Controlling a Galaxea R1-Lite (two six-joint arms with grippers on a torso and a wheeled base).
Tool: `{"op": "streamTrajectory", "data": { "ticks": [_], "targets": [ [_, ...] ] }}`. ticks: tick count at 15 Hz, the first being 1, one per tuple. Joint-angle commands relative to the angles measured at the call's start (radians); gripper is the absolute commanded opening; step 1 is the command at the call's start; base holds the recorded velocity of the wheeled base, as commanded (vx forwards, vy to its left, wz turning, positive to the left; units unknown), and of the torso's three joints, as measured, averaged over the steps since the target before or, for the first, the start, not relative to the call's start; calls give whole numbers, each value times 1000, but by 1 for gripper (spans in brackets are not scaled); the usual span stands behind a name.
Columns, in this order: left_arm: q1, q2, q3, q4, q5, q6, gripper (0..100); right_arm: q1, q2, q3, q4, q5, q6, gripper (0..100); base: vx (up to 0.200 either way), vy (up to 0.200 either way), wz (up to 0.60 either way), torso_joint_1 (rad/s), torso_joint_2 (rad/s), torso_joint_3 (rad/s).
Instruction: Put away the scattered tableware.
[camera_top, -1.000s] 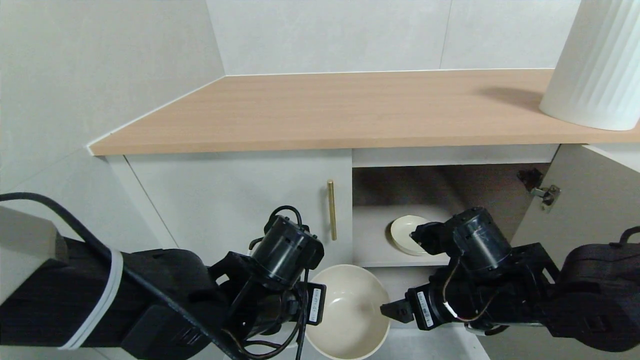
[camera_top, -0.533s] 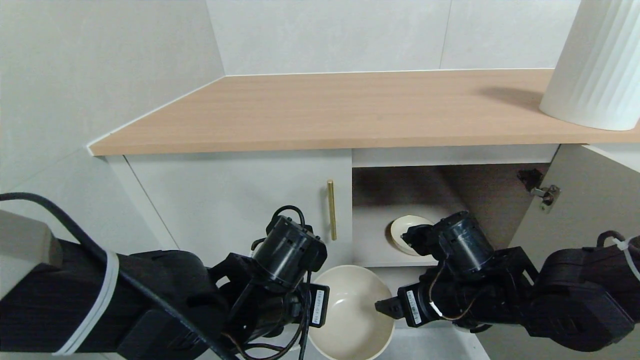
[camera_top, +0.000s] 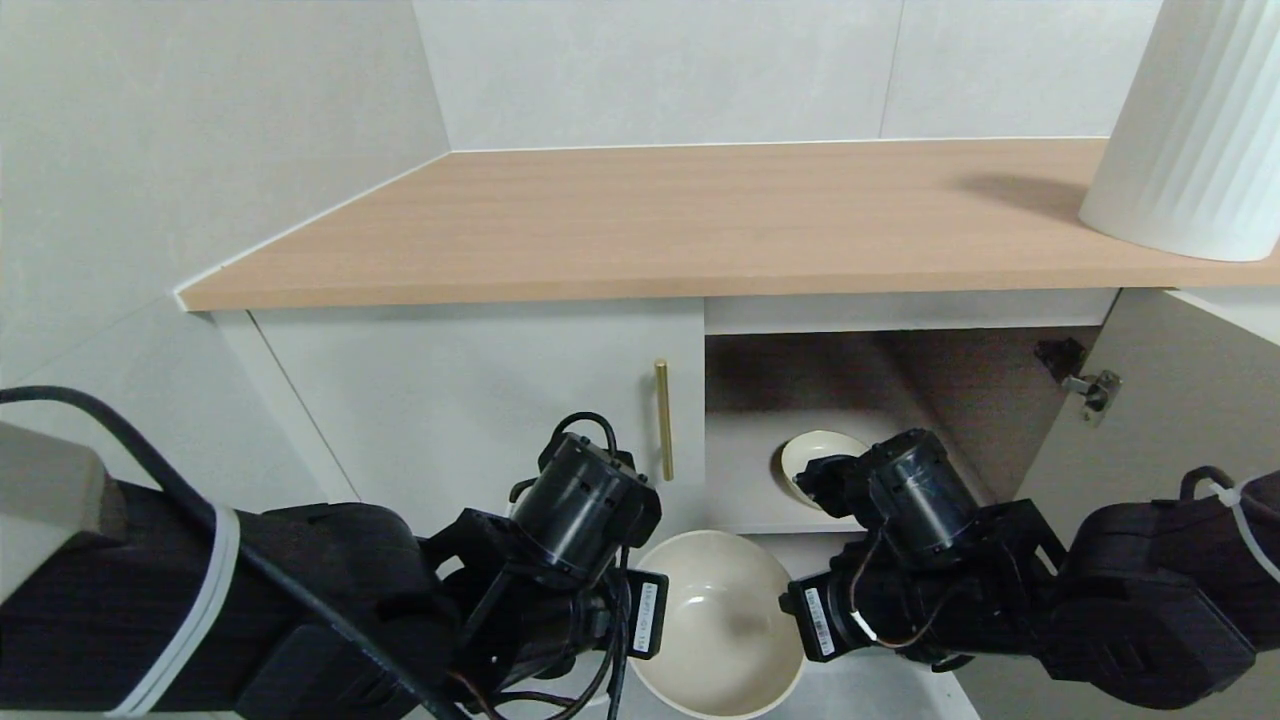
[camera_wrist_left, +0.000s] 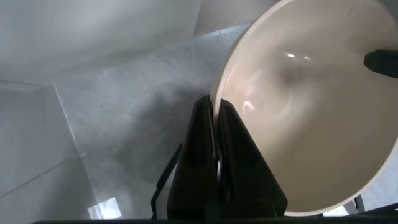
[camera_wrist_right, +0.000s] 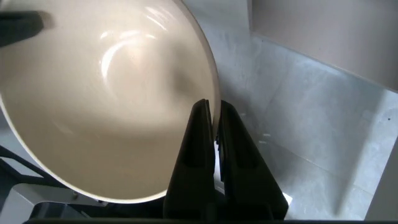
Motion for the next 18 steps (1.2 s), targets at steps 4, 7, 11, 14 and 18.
{"op": "streamTrajectory", "data": {
  "ticks": [4, 7, 11, 14, 18],
  "targets": [
    [0, -3, -1, 2, 3, 1, 0, -1, 3, 1, 3, -3, -1, 0, 0, 0, 0, 0, 0, 0],
    [0, -1, -1, 2, 3, 1, 100, -1, 6, 1, 3, -3, -1, 0, 0, 0, 0, 0, 0, 0],
    [8, -4, -12, 2, 5, 0, 100, -3, 27, 1, 3, -41, -5, 0, 0, 0, 0, 0, 0, 0],
    [12, -4, -13, 2, 5, 0, 100, -13, 46, 1, 3, -56, -7, 0, 0, 0, 0, 0, 0, 0],
    [14, -19, -13, 2, 12, 0, 100, -75, 90, 11, 14, -110, -4, 0, 0, 0, 0, 0, 0, 0]
  ]
}}
